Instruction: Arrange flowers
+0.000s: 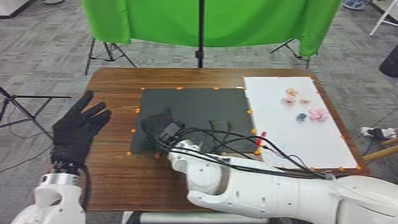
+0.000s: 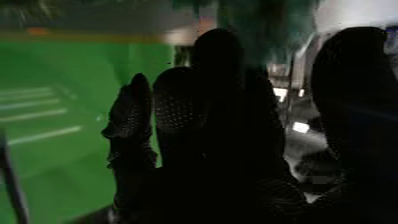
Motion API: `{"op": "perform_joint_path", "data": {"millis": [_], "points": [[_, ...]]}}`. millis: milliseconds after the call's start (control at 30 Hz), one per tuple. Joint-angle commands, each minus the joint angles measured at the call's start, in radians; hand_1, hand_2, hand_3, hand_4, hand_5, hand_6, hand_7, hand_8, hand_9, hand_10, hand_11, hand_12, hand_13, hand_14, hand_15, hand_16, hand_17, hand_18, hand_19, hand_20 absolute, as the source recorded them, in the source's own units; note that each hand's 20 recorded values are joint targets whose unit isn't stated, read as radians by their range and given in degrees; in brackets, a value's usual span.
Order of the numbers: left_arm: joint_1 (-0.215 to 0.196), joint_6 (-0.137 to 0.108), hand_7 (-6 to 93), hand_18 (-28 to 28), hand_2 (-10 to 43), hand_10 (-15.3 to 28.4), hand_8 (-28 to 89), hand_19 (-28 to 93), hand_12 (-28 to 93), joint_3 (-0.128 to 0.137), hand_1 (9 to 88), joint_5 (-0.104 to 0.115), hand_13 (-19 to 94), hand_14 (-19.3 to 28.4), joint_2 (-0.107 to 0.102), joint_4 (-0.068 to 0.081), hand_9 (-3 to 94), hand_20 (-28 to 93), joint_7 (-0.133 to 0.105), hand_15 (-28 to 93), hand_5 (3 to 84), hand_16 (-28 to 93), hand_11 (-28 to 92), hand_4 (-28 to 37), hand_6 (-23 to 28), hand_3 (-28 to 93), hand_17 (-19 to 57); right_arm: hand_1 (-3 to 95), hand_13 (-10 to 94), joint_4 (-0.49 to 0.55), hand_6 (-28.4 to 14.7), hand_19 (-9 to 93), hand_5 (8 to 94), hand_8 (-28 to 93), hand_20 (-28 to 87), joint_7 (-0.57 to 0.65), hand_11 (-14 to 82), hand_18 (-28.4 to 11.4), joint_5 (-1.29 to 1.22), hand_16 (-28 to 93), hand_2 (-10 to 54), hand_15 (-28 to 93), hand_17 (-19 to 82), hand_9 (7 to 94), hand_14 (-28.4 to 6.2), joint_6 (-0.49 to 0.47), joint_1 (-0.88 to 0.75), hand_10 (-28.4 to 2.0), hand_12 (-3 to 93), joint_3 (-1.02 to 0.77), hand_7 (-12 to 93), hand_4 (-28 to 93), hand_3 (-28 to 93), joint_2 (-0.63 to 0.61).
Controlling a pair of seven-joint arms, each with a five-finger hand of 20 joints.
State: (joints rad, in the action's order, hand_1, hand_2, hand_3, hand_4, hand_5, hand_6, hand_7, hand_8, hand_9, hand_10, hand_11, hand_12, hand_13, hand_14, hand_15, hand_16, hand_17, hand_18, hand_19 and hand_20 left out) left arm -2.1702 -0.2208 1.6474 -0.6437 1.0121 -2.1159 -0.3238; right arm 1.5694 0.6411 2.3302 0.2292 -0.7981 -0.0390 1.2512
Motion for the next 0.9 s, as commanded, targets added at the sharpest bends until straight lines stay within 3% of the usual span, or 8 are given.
{"op": "perform_joint_path", "data": {"millis": [33,233,433,633,900], "points": [[-0.098,-0.035,7.4,28.4,6.7,19.3,-8,57,11,0.034,20.2,0.02,20,27.1,0.026,-0.022,31.5,1,-0.035,53,33.8,-10,22,-28.3,6.6,81,-8.1,32.3,65,0.083,-0.8,84,66.0,-13,45,0.046,56.4,-22.6,0.035,22,-9.5,81,23,70.6,-9.0,0.096,0.043,-12.6,21.8,-0.066,18,-28,70,-0.04],[-0.128,-0.05,7.5,28.4,6.6,19.2,-8,57,11,0.037,20.0,0.037,20,27.0,0.049,-0.023,31.5,2,-0.051,53,33.7,-10,22,-28.3,6.6,81,-8.0,30.5,64,0.188,-1.3,85,65.4,-13,45,0.069,56.4,-22.9,0.02,22,-9.5,81,23,70.7,-9.6,0.144,-0.034,-13.3,21.7,-0.217,17,-28,70,-0.131],[-0.144,-0.044,7.5,28.4,6.7,19.2,-8,57,11,0.038,19.7,0.025,20,27.0,0.076,-0.028,31.6,2,-0.045,53,33.8,-10,23,-28.3,6.6,81,-8.0,30.1,64,0.308,-1.7,85,65.7,-13,45,0.149,55.6,-23.4,0.024,21,-9.5,81,23,70.3,-10.4,0.172,-0.19,-13.8,21.4,-0.441,16,-28,71,-0.281],[-0.158,-0.044,7.5,28.4,6.7,19.3,-8,57,11,0.03,19.4,0.028,20,27.0,0.077,-0.029,31.6,2,-0.053,53,33.8,-10,23,-28.3,6.6,81,-8.0,30.6,62,0.397,-2.2,84,65.3,-12,45,0.254,51.6,-23.4,0.008,20,-9.5,80,22,69.8,-11.1,0.189,-0.393,-14.1,19.8,-0.652,16,-28,73,-0.501],[-0.173,-0.051,7.6,28.4,7.1,19.3,-8,57,11,0.019,18.6,0.043,20,27.2,0.074,-0.031,31.6,2,-0.071,54,33.8,-10,23,-28.3,6.6,80,-7.9,31.5,57,0.373,-1.7,81,60.4,-13,44,0.286,40.7,-23.0,-0.07,17,-9.5,76,19,65.0,-12.2,0.094,-0.601,-15.4,16.7,-0.856,16,-28,76,-0.606]]}}
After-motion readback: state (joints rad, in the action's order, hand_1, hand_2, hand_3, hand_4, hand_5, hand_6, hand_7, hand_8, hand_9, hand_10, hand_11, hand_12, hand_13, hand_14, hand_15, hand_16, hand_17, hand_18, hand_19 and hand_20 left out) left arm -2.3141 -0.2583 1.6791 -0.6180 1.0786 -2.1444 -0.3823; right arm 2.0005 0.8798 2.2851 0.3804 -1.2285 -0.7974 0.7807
